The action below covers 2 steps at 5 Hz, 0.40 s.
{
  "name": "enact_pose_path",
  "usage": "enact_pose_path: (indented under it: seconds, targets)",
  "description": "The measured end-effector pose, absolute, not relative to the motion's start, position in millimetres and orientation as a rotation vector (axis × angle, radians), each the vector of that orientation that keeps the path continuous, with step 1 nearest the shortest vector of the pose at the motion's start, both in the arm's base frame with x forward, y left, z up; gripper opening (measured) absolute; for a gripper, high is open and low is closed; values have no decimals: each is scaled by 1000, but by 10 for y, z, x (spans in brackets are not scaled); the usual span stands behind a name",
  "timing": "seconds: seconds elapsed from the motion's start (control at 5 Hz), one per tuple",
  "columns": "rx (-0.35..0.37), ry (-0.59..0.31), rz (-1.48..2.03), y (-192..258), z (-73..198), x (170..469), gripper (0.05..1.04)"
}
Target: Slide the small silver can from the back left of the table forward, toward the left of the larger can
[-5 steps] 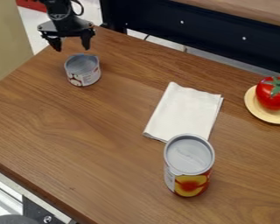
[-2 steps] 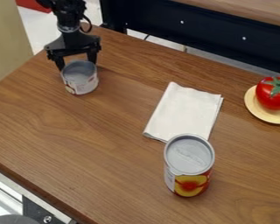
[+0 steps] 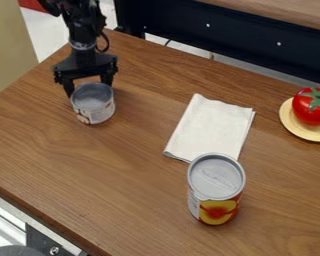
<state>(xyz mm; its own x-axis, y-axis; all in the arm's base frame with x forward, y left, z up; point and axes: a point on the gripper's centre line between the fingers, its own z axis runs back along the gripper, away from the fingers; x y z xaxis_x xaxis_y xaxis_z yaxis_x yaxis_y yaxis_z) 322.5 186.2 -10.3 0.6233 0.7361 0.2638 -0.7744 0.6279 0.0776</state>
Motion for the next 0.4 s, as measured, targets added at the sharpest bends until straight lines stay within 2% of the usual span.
enact_pose_path:
  seconds: [0.4]
  targets:
    - [159, -180, 804, 1565, -85, 2840, 996]
